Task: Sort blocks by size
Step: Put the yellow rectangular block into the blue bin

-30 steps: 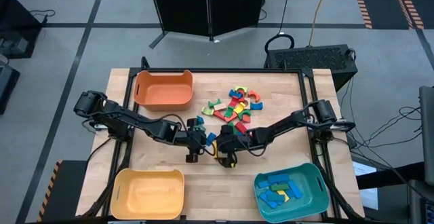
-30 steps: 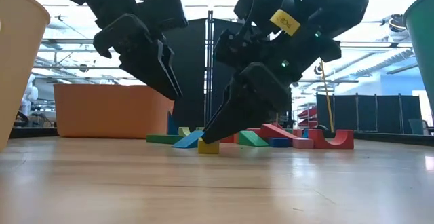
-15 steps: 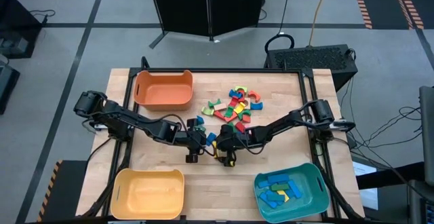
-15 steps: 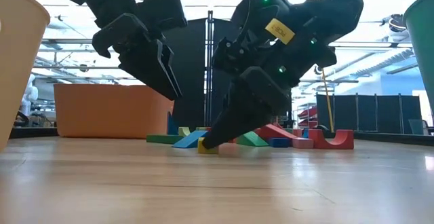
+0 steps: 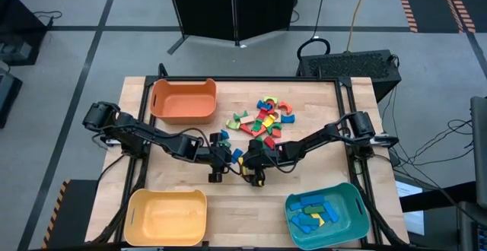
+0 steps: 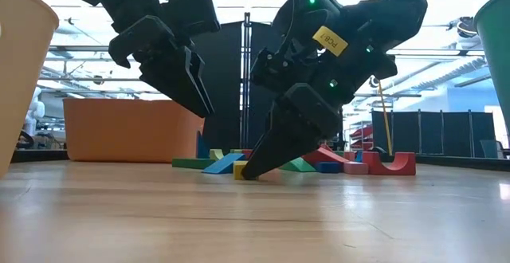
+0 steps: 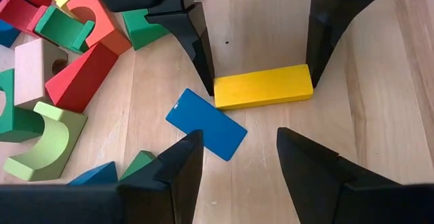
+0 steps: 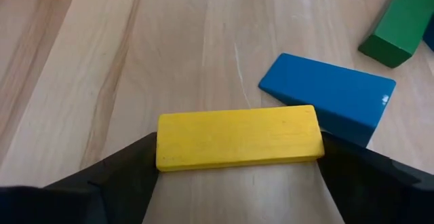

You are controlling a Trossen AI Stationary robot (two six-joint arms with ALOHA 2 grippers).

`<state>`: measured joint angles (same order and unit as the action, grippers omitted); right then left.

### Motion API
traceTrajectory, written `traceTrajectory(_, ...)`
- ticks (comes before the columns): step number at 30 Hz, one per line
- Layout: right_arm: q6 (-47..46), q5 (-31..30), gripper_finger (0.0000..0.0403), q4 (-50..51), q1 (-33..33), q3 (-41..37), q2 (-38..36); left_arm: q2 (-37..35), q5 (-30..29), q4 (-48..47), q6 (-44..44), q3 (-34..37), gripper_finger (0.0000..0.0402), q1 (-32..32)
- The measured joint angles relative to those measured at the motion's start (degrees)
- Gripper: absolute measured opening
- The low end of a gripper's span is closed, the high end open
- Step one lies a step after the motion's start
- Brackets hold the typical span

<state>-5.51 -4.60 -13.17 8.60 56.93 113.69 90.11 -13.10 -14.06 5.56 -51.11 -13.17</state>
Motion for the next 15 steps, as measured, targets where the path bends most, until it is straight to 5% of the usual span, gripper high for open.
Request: traceTrajectory(15, 0.39, 0.11, 0.0355, 0.89, 0.19, -0.07, -1.5, 0.02, 0.0, -0.04, -0.11, 0.0, 0.0189, 0.0)
